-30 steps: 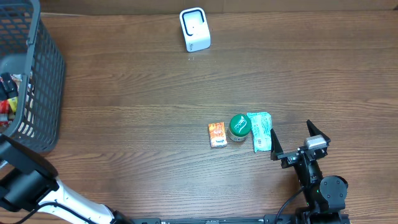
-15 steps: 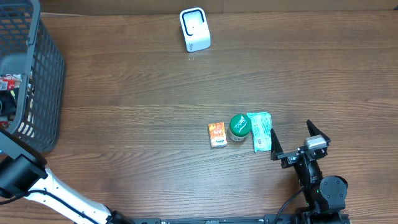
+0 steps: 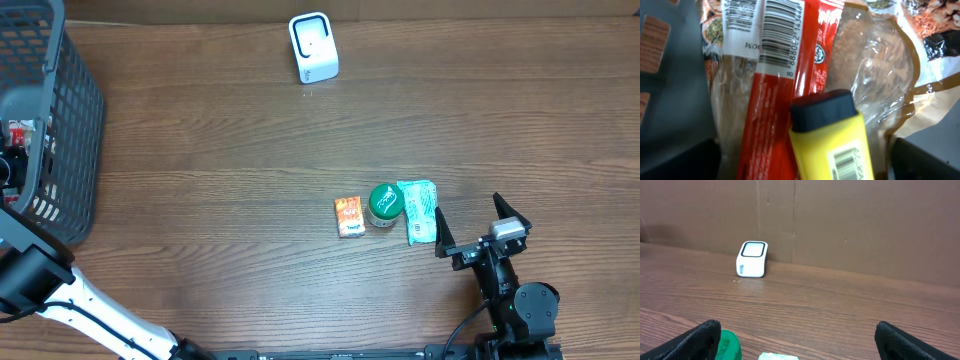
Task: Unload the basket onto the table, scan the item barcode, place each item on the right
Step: 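Reach the left gripper into the basket and grasp the snack bag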
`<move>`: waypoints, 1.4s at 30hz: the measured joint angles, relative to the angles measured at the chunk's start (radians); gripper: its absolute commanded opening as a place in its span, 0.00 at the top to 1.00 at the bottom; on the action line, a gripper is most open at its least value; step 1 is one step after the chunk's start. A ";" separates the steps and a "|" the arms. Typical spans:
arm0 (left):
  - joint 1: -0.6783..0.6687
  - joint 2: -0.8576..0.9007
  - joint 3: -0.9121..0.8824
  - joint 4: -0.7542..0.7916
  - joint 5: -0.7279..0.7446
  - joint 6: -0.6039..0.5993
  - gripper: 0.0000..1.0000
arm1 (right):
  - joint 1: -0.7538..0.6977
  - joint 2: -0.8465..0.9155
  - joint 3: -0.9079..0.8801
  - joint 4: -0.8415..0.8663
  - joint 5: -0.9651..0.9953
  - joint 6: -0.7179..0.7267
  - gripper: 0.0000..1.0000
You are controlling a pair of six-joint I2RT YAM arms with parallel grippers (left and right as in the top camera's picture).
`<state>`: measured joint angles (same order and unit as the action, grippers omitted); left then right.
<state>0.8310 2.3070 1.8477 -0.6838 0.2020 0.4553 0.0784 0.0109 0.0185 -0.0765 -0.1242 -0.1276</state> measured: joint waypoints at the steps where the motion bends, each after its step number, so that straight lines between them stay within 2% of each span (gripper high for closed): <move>1: 0.000 0.000 0.001 -0.003 -0.002 0.000 0.30 | 0.000 0.000 0.000 0.000 0.000 0.000 0.00; 3: 0.000 0.000 0.003 -0.013 -0.004 0.003 0.45 | 0.000 0.000 0.000 0.001 0.000 0.000 0.00; 9: -0.006 0.000 0.005 -0.034 -0.015 0.009 0.47 | 0.000 0.000 0.000 0.000 0.000 0.000 0.00; 10: -0.006 0.000 0.005 -0.034 -0.016 0.009 0.52 | 0.000 0.000 0.000 0.000 0.000 0.000 0.00; 11: -0.006 0.000 0.005 -0.034 -0.015 0.008 0.62 | 0.000 0.000 0.000 0.000 0.000 0.000 0.00; 14: -0.007 0.000 0.004 -0.034 -0.015 0.015 0.76 | 0.000 0.000 0.000 0.000 0.000 0.000 0.00; 17: -0.006 -0.001 0.005 -0.034 -0.015 0.019 0.86 | 0.000 0.000 0.000 0.000 0.000 0.000 0.00; 19: -0.006 -0.003 0.005 -0.035 -0.015 0.019 0.96 | 0.000 0.000 0.000 0.000 0.000 0.000 0.00; 26: -0.006 -0.003 0.008 -0.041 -0.014 0.010 0.96 | 0.000 0.000 0.000 0.000 0.000 0.000 0.00; 37: -0.013 -0.008 0.063 -0.125 -0.019 -0.121 0.96 | 0.000 0.000 0.000 0.000 0.000 0.000 0.00; 42: -0.013 -0.076 0.076 -0.135 -0.023 -0.174 0.96 | 0.000 0.000 0.000 0.000 0.000 0.000 0.00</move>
<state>0.8177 2.2307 1.9240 -0.8192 0.1795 0.2813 0.0784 0.0109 0.0185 -0.0761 -0.1238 -0.1276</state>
